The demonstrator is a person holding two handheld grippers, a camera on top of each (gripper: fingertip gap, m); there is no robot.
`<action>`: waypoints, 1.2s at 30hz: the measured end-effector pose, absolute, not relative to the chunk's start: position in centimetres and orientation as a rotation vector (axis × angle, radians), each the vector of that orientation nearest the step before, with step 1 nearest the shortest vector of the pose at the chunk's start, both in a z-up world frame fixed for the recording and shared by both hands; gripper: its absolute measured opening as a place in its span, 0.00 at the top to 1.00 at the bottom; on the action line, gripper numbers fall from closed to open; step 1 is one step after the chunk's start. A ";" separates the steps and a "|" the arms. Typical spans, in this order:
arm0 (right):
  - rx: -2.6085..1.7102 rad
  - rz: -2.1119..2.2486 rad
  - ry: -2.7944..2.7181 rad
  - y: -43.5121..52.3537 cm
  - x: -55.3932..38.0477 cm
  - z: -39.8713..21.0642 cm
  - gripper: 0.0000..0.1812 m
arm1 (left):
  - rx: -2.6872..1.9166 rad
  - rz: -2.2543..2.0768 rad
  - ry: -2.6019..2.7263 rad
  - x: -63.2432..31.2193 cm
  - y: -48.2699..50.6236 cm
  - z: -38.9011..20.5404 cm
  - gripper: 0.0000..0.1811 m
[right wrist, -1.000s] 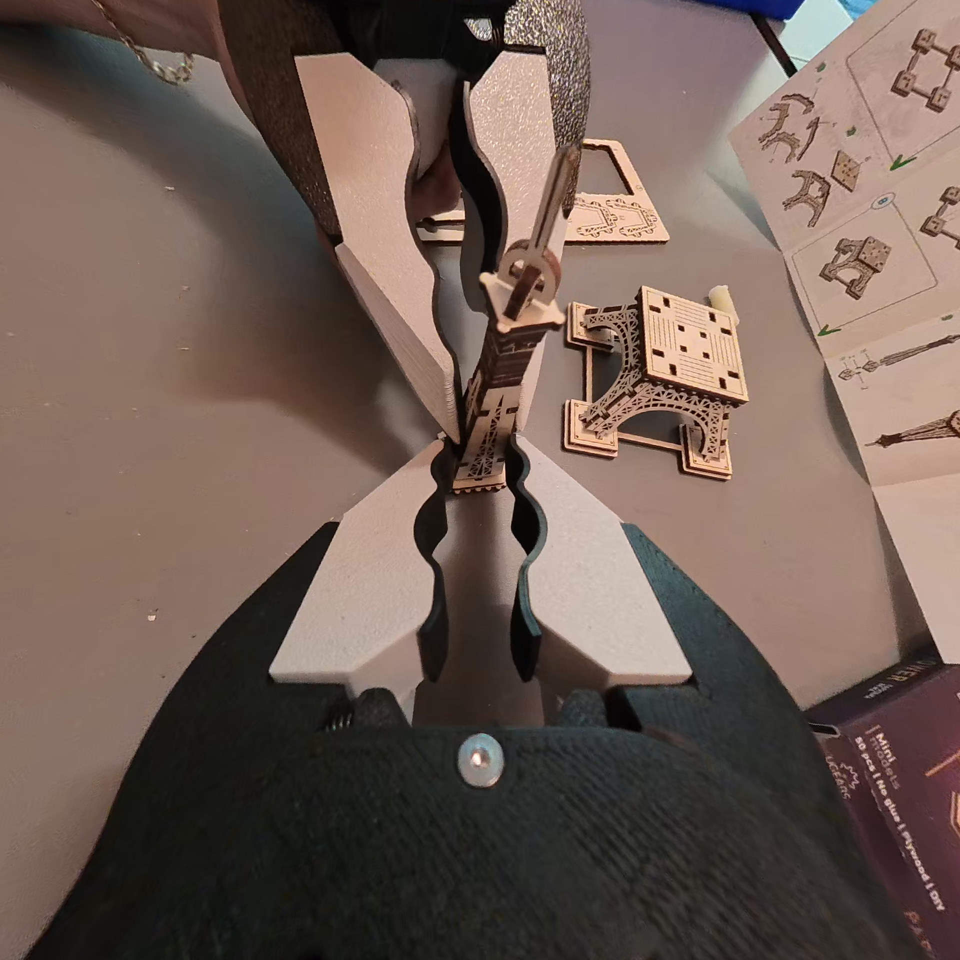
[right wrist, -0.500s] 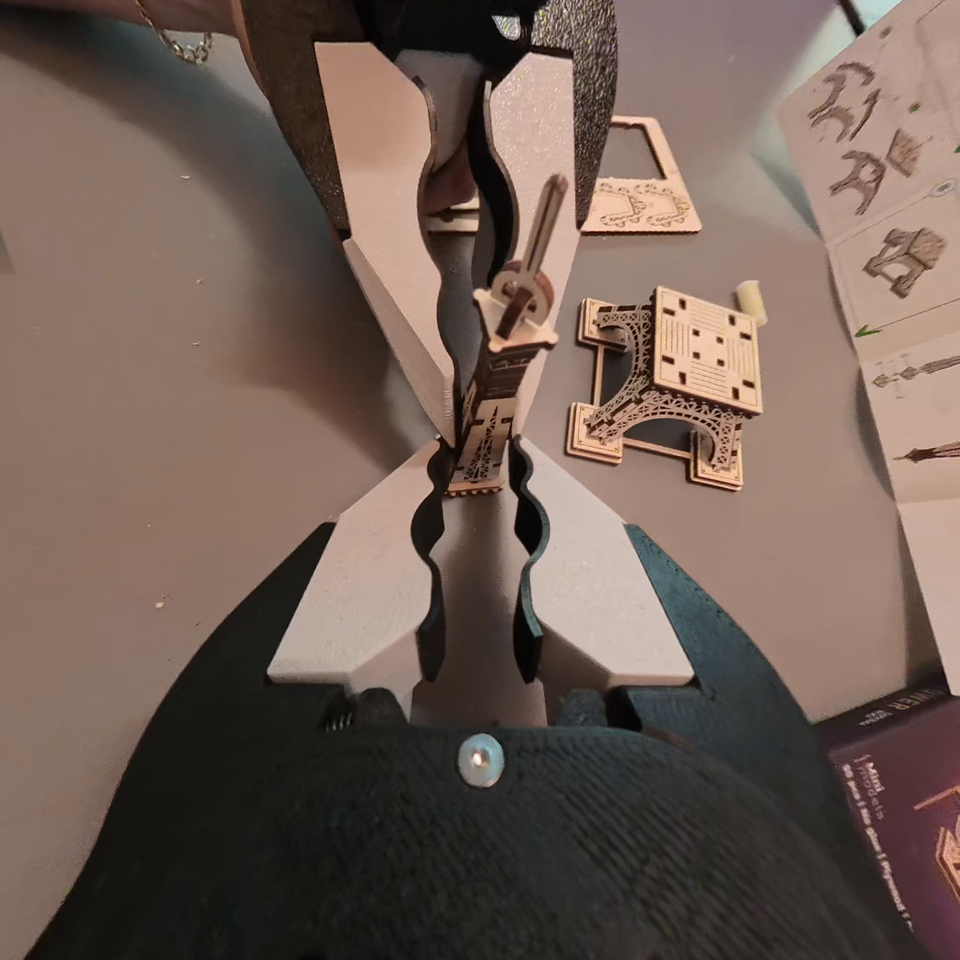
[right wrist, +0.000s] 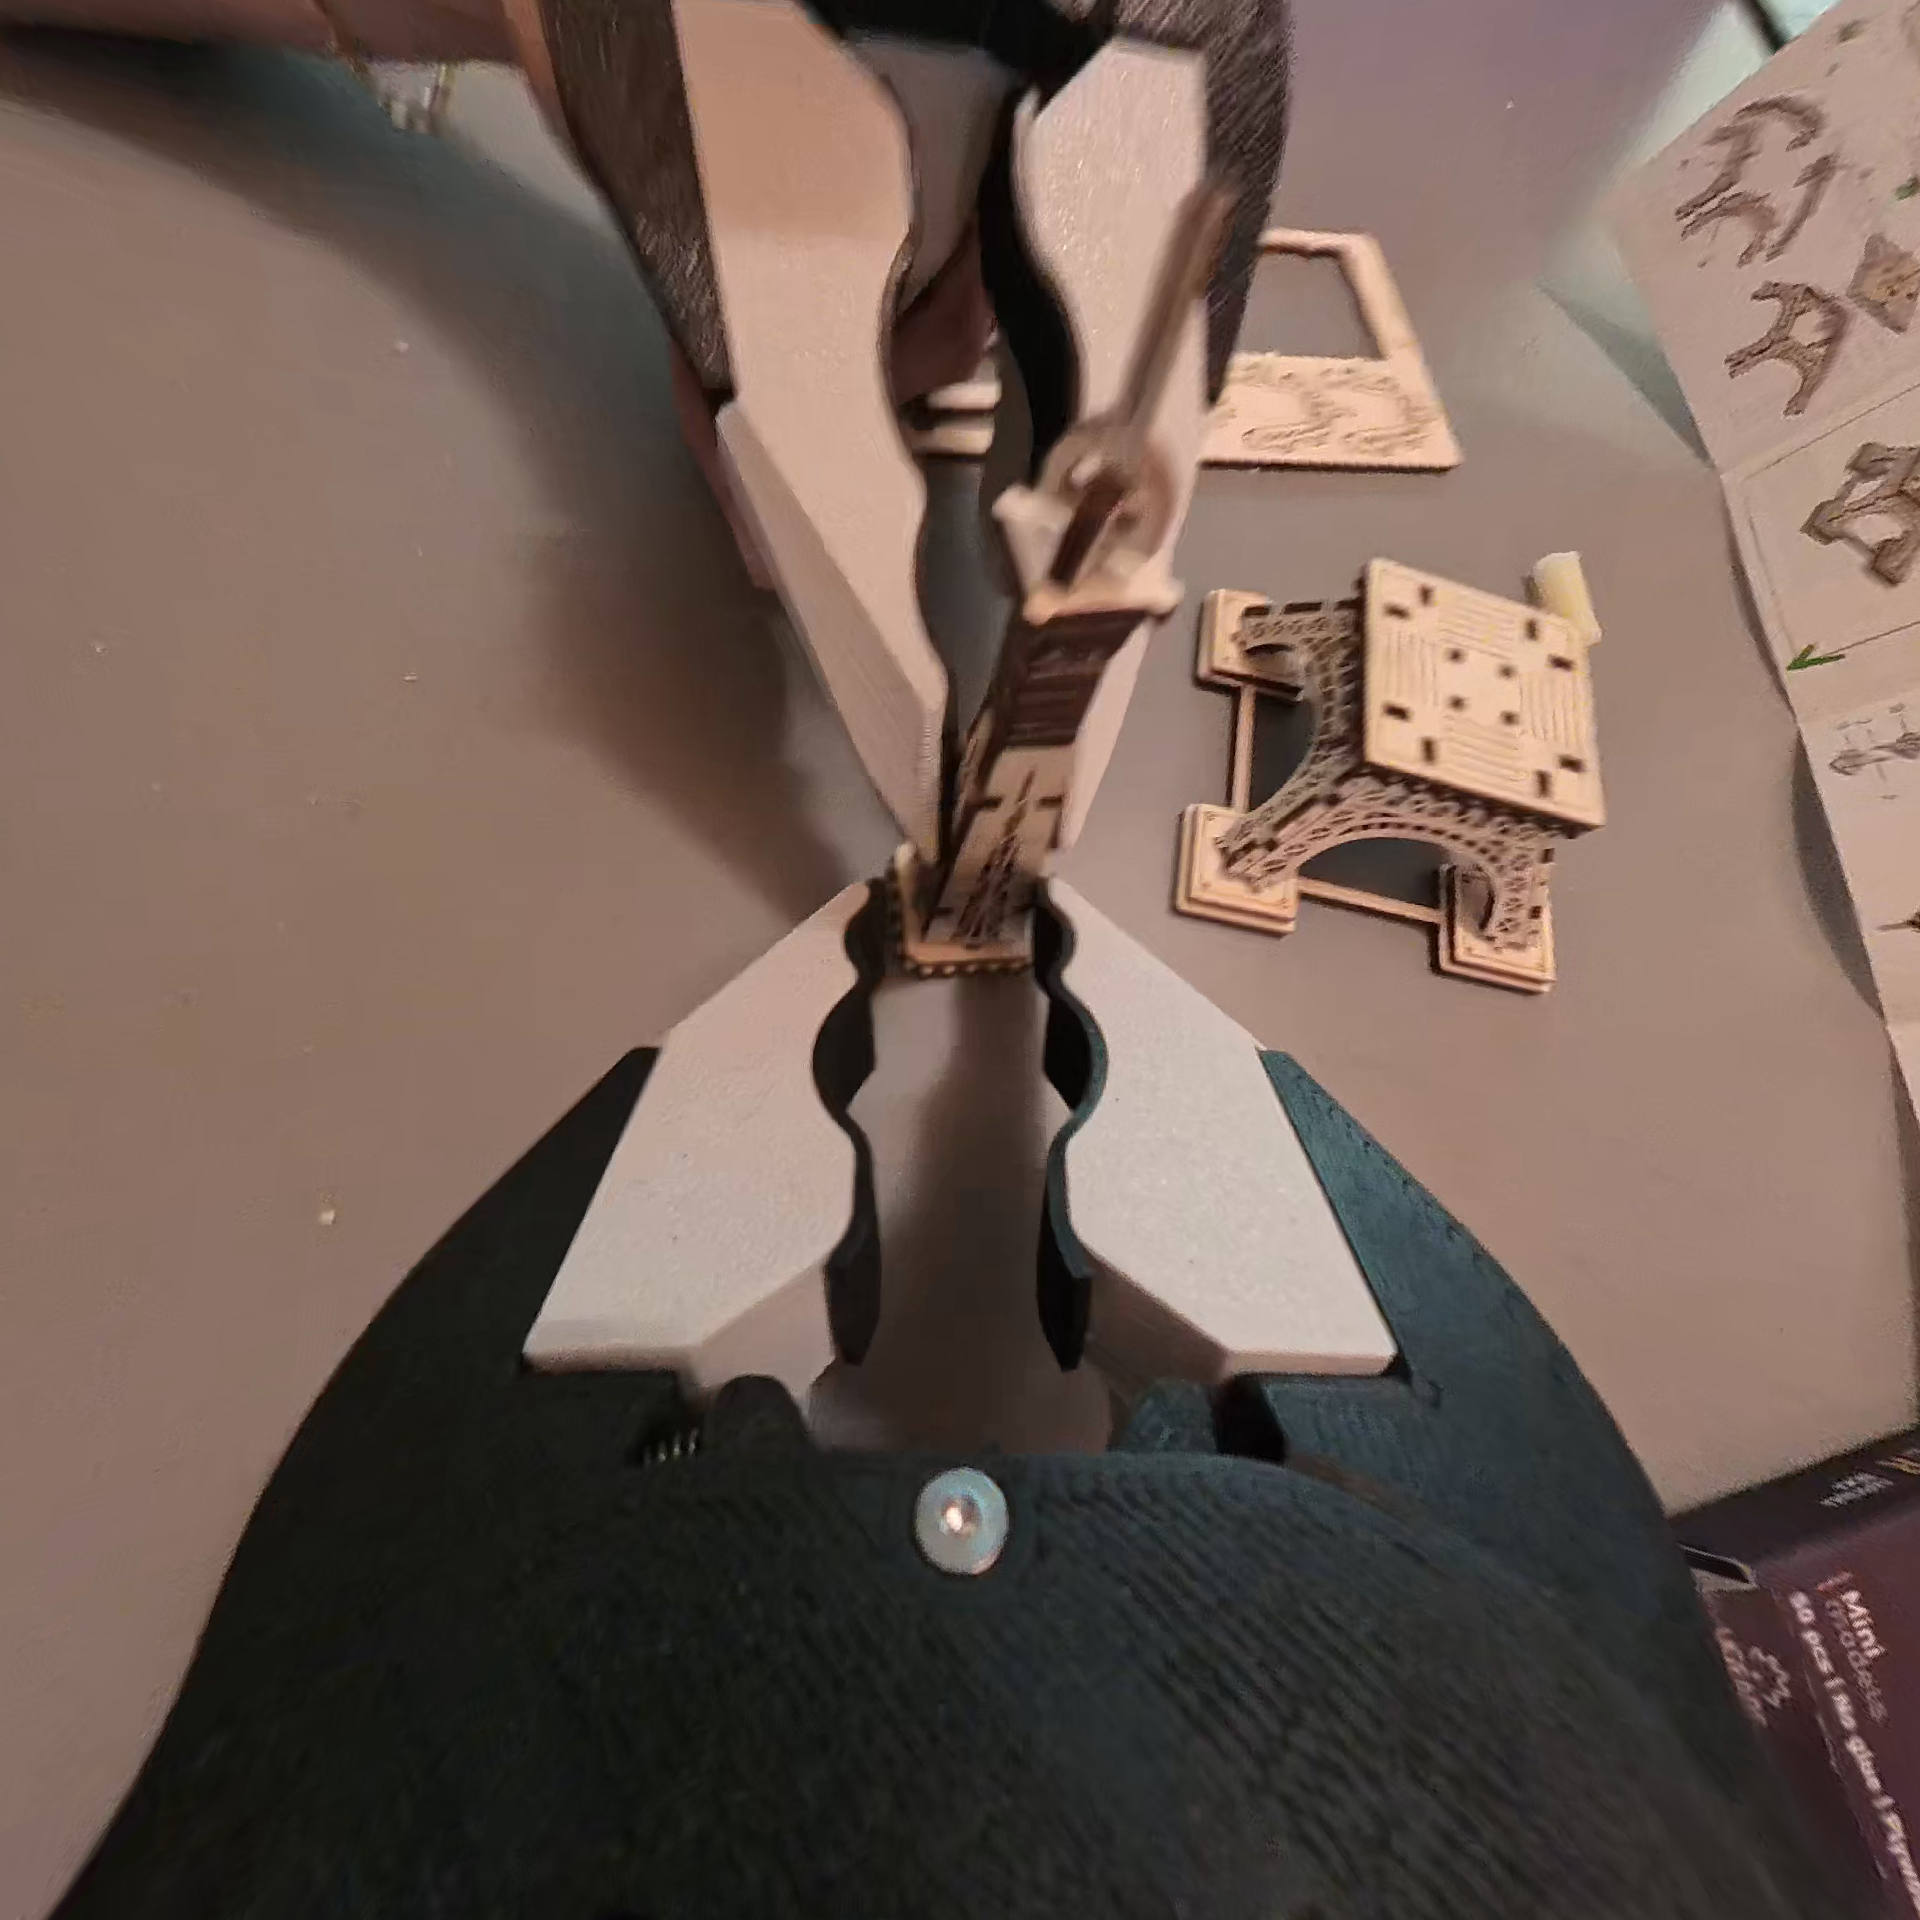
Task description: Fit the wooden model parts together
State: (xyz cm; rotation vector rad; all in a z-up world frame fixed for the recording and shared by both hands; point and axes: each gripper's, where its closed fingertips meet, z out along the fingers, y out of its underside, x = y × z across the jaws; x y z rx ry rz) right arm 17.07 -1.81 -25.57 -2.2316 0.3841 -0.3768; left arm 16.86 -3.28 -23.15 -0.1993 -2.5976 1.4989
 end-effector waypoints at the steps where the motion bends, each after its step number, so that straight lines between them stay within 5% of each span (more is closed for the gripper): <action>1: -2.256 -0.389 0.371 -1.9 16.9 -25.9 0.80 | -0.230 1.501 -2.598 16.8 -3.0 -23.1 0.92; 4: -2.261 -0.425 0.369 -2.5 16.6 -25.7 0.73 | -0.337 1.462 -2.567 16.6 -2.0 -23.2 0.92; 9: -2.259 -0.469 0.387 -2.6 16.7 -25.6 0.71 | -0.399 1.520 -2.517 16.7 -1.0 -22.0 0.72; 14: -2.239 -0.493 0.415 -2.9 17.1 -25.4 0.70 | -0.364 1.483 -2.606 17.1 -1.8 -22.3 0.78; 17: -2.220 -0.498 0.433 -3.0 17.2 -25.2 0.68 | -0.415 1.400 -2.684 17.1 -2.2 -23.8 0.92; 26: -1.995 -0.605 0.224 -0.1 15.7 -20.3 0.63 | -0.652 1.716 -1.824 12.6 2.4 -15.1 0.92; 36: -1.996 -0.740 0.245 -0.7 16.7 -19.9 0.69 | -0.699 1.758 -1.695 11.8 3.7 -13.0 0.92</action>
